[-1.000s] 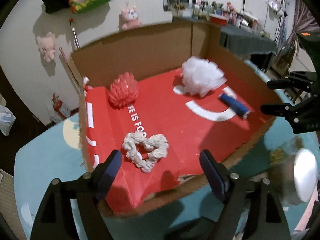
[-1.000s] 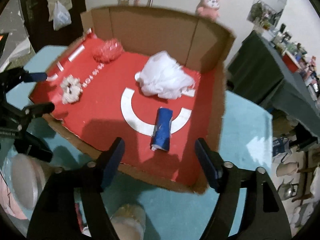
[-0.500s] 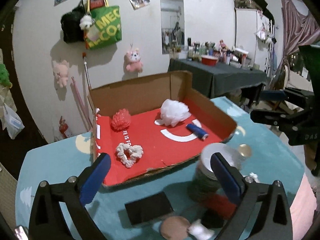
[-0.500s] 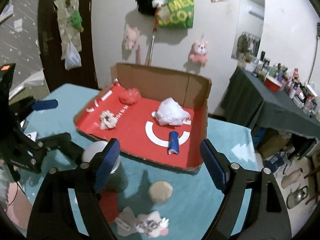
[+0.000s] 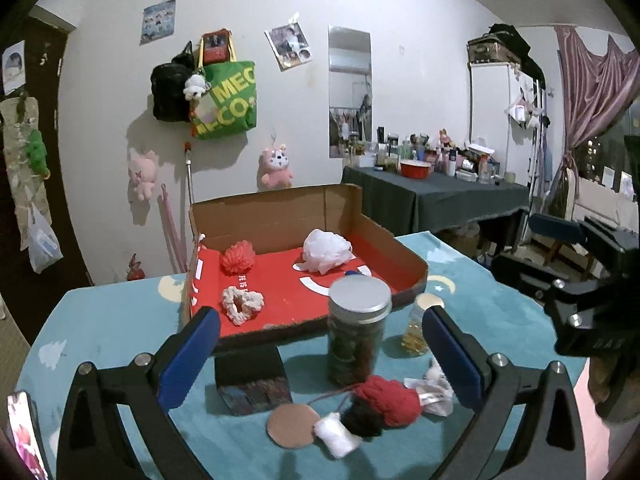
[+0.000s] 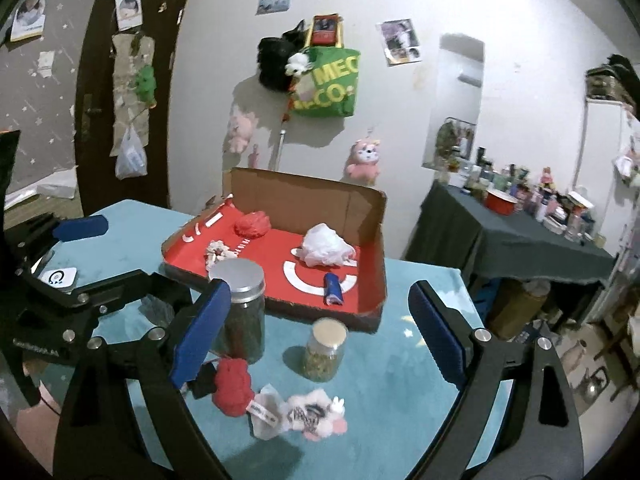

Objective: Organize soft objects

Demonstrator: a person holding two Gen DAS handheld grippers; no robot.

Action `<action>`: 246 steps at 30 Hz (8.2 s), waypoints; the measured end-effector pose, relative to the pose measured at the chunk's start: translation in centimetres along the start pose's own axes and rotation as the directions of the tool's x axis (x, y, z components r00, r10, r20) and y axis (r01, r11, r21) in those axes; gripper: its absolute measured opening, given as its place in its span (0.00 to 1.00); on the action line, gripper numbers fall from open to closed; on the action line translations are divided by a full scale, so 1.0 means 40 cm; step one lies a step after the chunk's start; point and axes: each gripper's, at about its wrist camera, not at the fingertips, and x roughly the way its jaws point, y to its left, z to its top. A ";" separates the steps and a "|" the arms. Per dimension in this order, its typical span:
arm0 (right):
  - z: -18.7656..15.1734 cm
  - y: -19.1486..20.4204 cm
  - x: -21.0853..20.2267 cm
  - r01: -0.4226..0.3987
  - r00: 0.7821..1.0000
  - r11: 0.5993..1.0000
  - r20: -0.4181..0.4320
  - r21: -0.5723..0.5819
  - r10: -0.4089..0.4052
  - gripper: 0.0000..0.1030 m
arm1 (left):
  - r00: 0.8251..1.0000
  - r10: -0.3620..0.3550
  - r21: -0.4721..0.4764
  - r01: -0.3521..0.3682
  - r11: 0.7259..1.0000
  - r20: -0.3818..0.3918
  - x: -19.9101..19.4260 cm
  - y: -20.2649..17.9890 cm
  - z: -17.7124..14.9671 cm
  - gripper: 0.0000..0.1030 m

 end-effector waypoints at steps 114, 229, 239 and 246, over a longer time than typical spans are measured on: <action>-0.247 0.035 0.243 -0.345 0.847 0.910 -0.341 0.229 0.407 0.34 | 0.888 -0.076 0.009 0.090 0.996 -0.454 0.196 0.101 -0.253 0.30; -0.094 -0.268 0.395 -0.327 0.848 0.940 -0.410 0.094 0.335 0.29 | 0.872 -0.174 0.035 0.213 0.977 -0.457 0.292 0.377 -0.103 0.22; 0.033 -0.237 0.462 -0.380 0.855 0.920 -0.344 0.092 0.388 0.29 | 0.874 -0.216 0.086 0.279 0.956 -0.436 0.376 0.325 0.018 0.22; 0.090 -0.188 0.573 -0.409 0.812 0.895 -0.377 0.179 0.446 0.29 | 0.839 -0.237 0.103 0.326 0.940 -0.490 0.473 0.245 0.066 0.22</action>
